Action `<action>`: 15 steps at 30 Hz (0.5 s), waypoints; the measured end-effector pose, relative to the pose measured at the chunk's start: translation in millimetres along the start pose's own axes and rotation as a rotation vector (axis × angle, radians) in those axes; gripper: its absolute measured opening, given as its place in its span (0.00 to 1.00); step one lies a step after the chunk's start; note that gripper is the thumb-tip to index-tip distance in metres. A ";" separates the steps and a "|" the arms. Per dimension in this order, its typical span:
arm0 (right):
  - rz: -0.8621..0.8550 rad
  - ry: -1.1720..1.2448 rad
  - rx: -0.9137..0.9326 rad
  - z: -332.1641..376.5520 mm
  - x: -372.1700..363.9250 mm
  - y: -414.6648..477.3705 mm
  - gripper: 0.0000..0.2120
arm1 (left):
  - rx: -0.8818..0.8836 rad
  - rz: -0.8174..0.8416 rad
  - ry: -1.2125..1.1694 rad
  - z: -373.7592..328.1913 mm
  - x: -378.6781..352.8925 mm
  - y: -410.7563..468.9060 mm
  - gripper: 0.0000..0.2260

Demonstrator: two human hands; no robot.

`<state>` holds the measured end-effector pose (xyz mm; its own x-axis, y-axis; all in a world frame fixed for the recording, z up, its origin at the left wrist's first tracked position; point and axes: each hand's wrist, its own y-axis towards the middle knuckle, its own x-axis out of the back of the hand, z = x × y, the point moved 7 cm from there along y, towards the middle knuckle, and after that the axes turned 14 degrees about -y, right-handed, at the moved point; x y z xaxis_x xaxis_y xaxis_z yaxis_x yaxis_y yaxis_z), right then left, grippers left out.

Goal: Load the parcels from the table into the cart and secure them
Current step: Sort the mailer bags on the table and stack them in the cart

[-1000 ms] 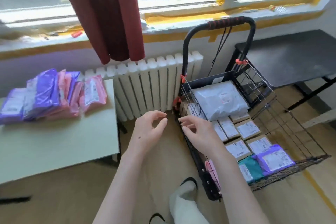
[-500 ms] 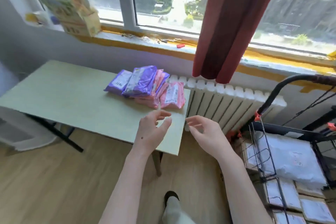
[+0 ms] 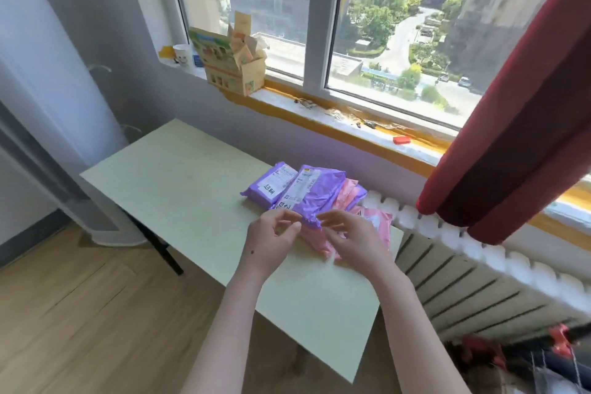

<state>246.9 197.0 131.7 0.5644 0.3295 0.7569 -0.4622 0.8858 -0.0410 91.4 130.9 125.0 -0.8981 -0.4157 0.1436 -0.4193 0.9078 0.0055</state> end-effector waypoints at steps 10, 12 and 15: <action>0.161 0.163 -0.019 11.8 -74.5 126.5 0.20 | 0.096 0.037 0.074 53.3 59.3 117.2 0.06; 0.150 0.222 -0.067 12.2 -94.6 151.8 0.23 | 0.117 0.071 0.096 68.2 73.4 147.8 0.08; 0.130 0.335 -0.172 10.6 -126.7 179.2 0.25 | 0.146 0.144 0.133 92.2 88.5 190.4 0.12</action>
<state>85.4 310.5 35.4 0.7136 0.5053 0.4852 -0.4391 0.8623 -0.2521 -80.1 261.9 47.5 -0.9287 -0.2632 0.2612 -0.3119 0.9355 -0.1663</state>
